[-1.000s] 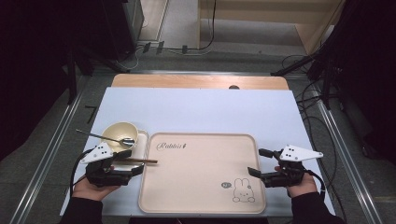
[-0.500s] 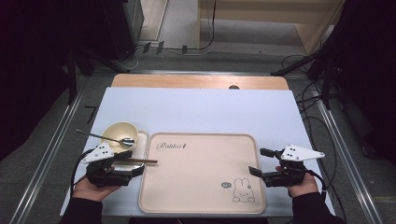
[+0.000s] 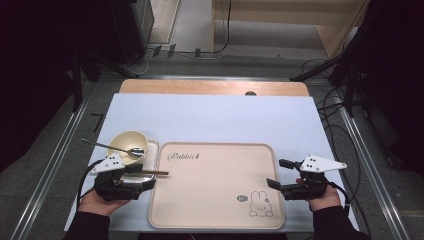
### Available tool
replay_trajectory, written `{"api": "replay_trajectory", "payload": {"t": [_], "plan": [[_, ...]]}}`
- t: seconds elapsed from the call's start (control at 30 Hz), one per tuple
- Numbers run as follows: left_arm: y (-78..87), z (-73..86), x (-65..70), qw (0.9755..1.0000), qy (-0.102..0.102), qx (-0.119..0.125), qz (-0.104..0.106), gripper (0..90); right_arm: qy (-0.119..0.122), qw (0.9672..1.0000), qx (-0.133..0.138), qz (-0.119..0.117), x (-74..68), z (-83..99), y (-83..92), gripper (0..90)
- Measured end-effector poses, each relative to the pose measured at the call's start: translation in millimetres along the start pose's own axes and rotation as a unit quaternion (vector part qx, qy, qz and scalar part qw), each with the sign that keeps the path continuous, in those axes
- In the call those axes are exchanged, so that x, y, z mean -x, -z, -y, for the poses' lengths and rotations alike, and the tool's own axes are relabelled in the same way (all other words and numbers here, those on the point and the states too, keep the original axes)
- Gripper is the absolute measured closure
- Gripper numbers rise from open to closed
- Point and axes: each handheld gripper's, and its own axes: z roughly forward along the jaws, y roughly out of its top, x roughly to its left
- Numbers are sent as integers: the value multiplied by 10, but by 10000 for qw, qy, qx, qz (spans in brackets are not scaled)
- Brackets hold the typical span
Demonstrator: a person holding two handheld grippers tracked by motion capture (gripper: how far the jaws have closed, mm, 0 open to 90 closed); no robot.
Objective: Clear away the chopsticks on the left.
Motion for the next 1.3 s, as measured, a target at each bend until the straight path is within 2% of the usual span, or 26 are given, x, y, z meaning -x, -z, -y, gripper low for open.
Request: {"api": "replay_trajectory", "payload": {"t": [0.1, 0.17, 0.2, 0.33, 0.43, 0.53, 0.57, 0.6, 0.7, 0.87, 0.97, 1.13, 1.3], "plan": [[-3, -1, 1, 9999, 36, -81, -58, 233, -6, 10000, -59, 23, 3, 5, -9, 182], [11, -11, 6, 9997, 124, -133, -187, 243, -4, 9999, -133, 22, 8, 12, -19, 182], [26, -17, 8, 9995, 187, -136, -198, 246, 6, 9998, -175, 28, 10, 15, -26, 182], [68, 1, 23, 9995, 229, -155, -141, 294, 12, 9997, -257, 26, 7, 13, -57, 181], [100, 36, 20, 9988, 357, -286, -163, 313, 51, 9997, -255, 24, 16, -8, -74, 181], [146, 56, 14, 9978, 523, -335, -250, 322, 37, 9996, -263, 16, 24, -24, -101, 181], [146, 56, 14, 9978, 523, -335, -250, 323, 59, 9996, -278, 19, 28, -28, -113, 181], [175, 63, 17, 9972, 535, -362, -377, 325, 59, 9995, -298, 65, 26, -32, -127, 182], [211, 68, 24, 9961, 559, -395, -564, 325, 123, 9990, -414, 130, 29, -30, -169, 182], [245, 101, 31, 9942, 509, -604, -725, 325, 118, 9989, -440, 87, 27, -40, -199, 182], [270, 123, 18, 9931, 596, -658, -770, 325, 136, 9988, -467, 60, 22, -42, -219, 182], [306, 157, -38, 9898, 716, -819, -925, 329, 155, 9986, -501, 82, 24, -44, -236, 182], [348, 176, -87, 9880, 744, -871, -1037, 414, 156, 9985, -514, 93, 24, -41, -228, 182]]}}
